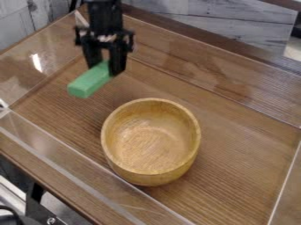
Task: Put the green block in the brown bowl
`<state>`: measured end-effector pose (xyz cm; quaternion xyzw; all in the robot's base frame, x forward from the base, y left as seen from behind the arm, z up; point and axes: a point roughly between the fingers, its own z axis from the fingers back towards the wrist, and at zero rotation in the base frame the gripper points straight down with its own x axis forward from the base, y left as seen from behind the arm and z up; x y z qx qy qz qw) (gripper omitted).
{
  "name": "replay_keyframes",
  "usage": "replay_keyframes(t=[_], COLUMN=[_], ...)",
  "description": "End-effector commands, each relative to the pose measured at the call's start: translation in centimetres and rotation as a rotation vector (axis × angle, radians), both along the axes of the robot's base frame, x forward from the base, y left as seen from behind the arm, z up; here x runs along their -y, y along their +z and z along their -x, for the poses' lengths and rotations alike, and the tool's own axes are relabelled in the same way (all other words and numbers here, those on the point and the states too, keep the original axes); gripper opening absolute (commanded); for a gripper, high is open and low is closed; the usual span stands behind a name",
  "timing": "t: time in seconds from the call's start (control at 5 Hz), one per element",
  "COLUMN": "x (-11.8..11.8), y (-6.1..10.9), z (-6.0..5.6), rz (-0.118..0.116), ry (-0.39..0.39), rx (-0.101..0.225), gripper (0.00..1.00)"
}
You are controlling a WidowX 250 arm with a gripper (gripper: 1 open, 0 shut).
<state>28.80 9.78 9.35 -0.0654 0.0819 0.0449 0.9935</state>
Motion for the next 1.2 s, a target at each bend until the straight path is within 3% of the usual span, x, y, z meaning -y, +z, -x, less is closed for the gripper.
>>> replay_keyframes(t=[0.0,0.2,1.0], x=[2.7,6.8,9.4], y=[5.9,9.0,5.8], z=[-0.6,0.0,3.1], rz=[-0.008,0.009,0.014], ry=[-0.039,-0.103,-0.237], rx=[0.103,0.146,0.233], gripper=[0.00,0.00,0.00])
